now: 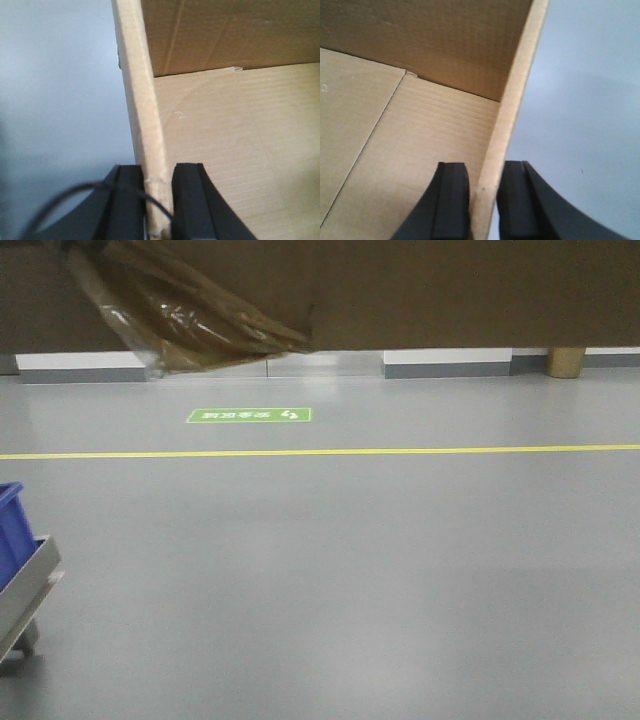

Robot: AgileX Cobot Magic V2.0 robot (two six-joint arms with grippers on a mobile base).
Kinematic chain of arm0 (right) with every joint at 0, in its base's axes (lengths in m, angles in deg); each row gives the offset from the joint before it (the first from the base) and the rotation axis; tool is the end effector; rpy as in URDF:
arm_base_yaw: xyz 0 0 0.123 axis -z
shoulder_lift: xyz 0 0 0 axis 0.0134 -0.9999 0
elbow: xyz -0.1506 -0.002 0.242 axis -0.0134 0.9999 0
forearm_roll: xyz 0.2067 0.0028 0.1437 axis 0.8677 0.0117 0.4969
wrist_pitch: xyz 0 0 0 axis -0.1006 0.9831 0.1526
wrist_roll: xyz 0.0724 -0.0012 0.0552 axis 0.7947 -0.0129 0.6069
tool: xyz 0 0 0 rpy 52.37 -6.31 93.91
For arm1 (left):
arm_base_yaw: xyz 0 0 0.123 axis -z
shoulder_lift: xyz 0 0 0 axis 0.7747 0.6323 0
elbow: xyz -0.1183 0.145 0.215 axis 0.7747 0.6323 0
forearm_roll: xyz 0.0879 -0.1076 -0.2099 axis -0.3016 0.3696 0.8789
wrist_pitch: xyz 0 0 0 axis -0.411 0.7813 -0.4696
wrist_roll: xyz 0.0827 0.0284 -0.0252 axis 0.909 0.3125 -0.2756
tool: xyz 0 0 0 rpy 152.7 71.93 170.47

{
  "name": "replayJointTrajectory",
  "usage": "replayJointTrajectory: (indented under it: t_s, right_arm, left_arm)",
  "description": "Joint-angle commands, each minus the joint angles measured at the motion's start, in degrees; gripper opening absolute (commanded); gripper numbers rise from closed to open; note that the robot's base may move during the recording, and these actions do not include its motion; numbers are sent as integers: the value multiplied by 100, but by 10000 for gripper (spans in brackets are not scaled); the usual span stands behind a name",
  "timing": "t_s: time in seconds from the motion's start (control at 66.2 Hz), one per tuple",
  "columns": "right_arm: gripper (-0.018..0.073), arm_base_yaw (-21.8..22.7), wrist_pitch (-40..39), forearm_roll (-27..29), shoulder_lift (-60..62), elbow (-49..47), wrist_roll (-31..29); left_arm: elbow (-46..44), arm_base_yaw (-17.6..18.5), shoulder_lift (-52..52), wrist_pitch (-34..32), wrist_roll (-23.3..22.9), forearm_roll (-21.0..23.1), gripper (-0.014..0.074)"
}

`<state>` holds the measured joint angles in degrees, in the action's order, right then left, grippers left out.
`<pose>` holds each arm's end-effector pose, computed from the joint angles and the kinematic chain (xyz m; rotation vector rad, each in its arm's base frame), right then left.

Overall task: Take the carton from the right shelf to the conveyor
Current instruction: 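Hold the carton with both grippers while the base turns away from shelf, then hold the carton while the base drives up to the red conveyor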

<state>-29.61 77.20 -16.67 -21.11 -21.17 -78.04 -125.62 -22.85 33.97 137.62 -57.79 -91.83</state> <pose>0.1973 0.1044 0.4893 -0.4119 2.2277 0.2230 0.2190 -0.0957 0.4925 0.1307 2.2678 -0.1824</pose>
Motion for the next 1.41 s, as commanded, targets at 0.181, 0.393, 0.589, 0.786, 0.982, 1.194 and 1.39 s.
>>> replayJointTrajectory:
  t_s: [0.181, 0.393, 0.589, 0.786, 0.982, 1.194, 1.39]
  right_arm:
    - [-58, -8, -278, 74, 55, -27, -78]
    - [-58, -8, -314, 74, 55, -27, -78]
    - [-58, -8, -323, 74, 55, -27, -78]
    - [-58, -8, -577, 74, 55, -27, -78]
    - [-58, -8, -898, 74, 55, -27, -78]
    - [-58, -8, -909, 74, 55, -27, -78]
    - [-58, -8, -909, 74, 55, -27, -78]
  left_arm:
    - [-35, 45, -55, -267, 37, -43, -17]
    - [-35, 45, -55, -267, 37, -110, -17]
    - [-35, 45, -55, -267, 37, -138, -17]
    - [-35, 45, -55, -267, 37, -149, -17]
    - [-35, 45, -55, -267, 37, -161, -17]
    - [-35, 45, -55, -267, 37, -335, -17]
    - [-35, 45, -55, -267, 37, -586, -17]
